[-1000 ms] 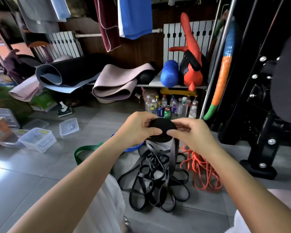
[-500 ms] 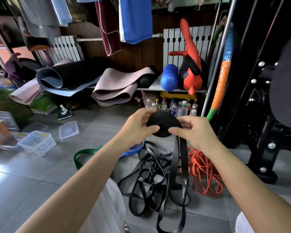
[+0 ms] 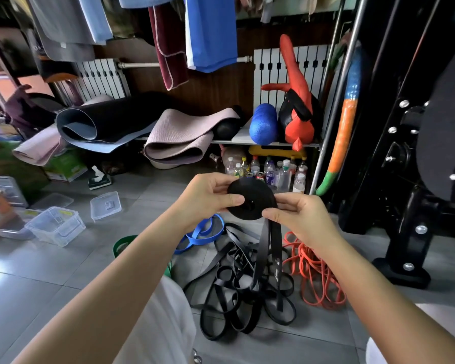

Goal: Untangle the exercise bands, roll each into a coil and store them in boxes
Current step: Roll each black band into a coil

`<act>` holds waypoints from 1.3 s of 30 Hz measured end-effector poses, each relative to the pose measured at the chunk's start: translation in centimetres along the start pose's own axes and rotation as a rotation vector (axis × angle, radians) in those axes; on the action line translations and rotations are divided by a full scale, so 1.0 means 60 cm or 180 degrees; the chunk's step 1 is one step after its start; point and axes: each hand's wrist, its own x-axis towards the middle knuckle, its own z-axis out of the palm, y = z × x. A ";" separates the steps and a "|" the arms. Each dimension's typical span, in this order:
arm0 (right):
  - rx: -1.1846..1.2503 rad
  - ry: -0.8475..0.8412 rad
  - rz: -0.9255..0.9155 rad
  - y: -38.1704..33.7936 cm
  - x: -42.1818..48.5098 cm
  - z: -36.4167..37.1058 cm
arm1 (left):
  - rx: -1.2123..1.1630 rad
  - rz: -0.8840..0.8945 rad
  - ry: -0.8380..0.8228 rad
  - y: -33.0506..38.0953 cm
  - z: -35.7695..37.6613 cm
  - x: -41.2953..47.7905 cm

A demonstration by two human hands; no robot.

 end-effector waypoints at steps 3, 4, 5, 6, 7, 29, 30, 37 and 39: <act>0.0105 0.0127 -0.0072 0.009 0.000 0.010 | -0.0620 -0.0216 0.0149 -0.024 0.009 -0.003; 0.0129 0.0207 -0.0062 0.011 0.002 0.012 | -0.0876 -0.0311 0.0166 -0.032 0.014 -0.005; 0.0139 0.0278 -0.0046 0.013 0.003 0.013 | -0.1164 -0.0410 0.0163 -0.040 0.020 -0.007; 0.0085 0.0316 -0.0040 0.014 0.006 0.012 | -0.1362 -0.0500 0.0148 -0.047 0.026 -0.007; -0.0045 0.0302 -0.0046 0.014 0.007 0.008 | -0.1377 -0.0562 0.0133 -0.052 0.030 -0.007; -0.0037 0.0049 0.0241 0.037 -0.046 0.007 | -0.0373 -0.0646 -0.0300 -0.052 0.010 -0.028; -0.0093 0.0055 0.0250 0.037 -0.044 0.007 | -0.0395 -0.0673 -0.0310 -0.056 0.015 -0.031; -0.1367 -0.0386 0.0397 0.038 -0.031 0.016 | 0.2719 0.0246 -0.0803 -0.041 0.030 -0.015; -0.1314 -0.0320 0.0417 0.041 -0.025 0.020 | 0.3116 0.0319 -0.0860 -0.036 0.035 -0.009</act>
